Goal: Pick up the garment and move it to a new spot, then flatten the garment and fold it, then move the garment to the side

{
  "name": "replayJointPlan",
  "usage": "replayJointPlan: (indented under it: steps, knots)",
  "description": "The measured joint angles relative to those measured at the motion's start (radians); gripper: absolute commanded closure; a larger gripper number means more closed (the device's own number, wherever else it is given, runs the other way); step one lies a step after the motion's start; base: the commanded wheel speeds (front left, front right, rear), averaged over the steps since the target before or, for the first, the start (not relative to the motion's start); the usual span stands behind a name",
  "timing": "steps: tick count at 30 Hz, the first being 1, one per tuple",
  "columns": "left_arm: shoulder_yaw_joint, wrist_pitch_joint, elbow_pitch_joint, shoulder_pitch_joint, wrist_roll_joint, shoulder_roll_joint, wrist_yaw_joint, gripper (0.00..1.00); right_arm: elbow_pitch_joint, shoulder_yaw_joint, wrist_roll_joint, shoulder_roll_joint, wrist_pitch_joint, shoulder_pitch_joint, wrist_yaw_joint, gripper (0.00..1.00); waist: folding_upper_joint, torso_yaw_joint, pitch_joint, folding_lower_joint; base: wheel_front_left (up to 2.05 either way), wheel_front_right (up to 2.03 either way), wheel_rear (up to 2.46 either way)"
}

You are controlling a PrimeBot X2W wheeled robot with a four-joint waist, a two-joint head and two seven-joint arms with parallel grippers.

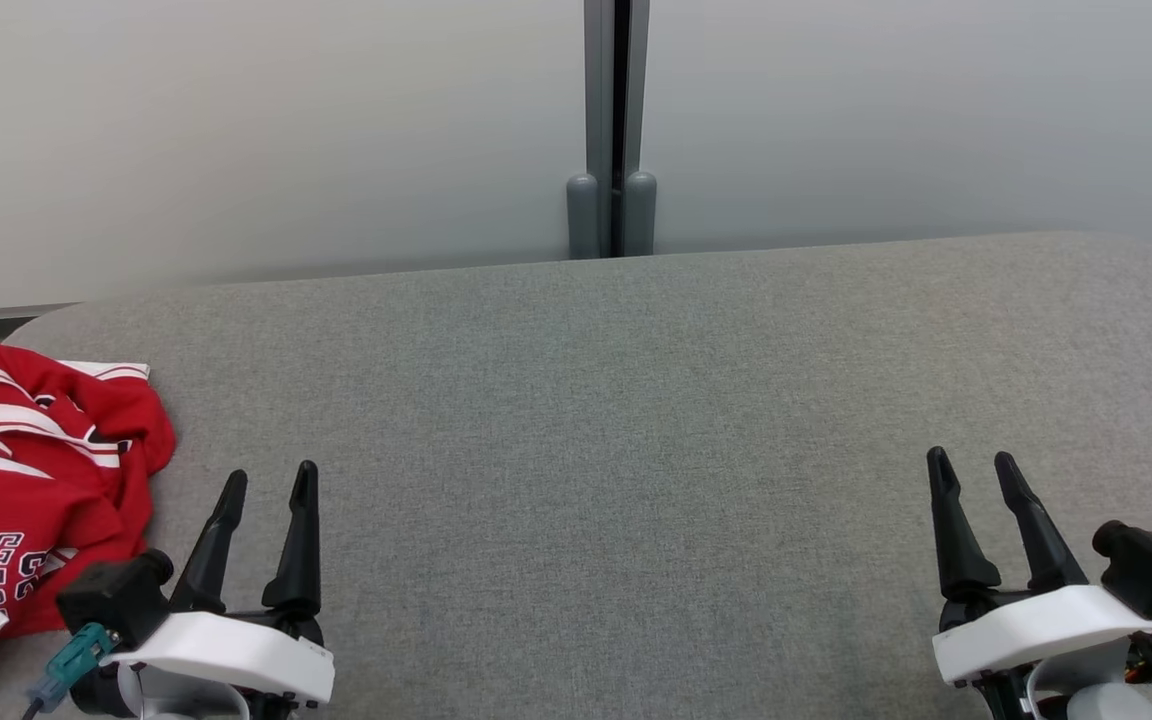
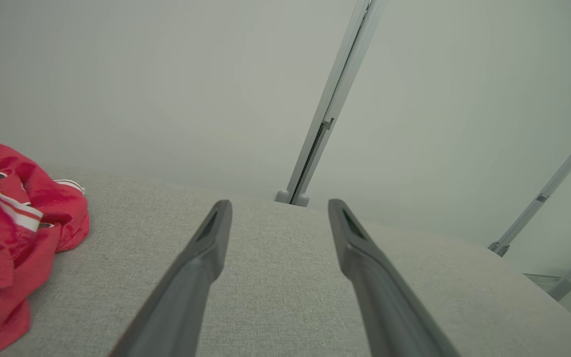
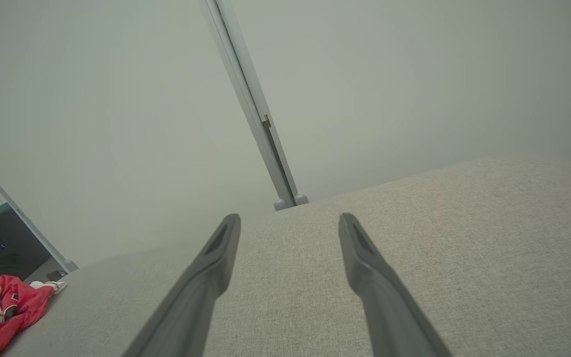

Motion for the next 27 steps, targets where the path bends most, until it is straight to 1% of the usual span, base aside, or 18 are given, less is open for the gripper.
replayJointPlan:
  steps: [19, 27]
  knots:
    - [0.004, -0.044, 0.042, 0.009, 0.176, -0.001, 0.001, 0.0, 0.019, 0.0, -0.169, 0.007, -0.025, 0.009, 0.0, 0.0, 0.0, 0.009, -0.02, 0.0, 0.0, 0.0, 0.0]
    - [0.005, -0.059, 0.073, 0.011, 0.216, -0.005, 0.0, 0.0, 0.019, -0.002, -0.213, 0.014, -0.029, 0.019, 0.0, 0.0, 0.0, 0.012, -0.024, -0.0001, 0.0, 0.0, 0.0]
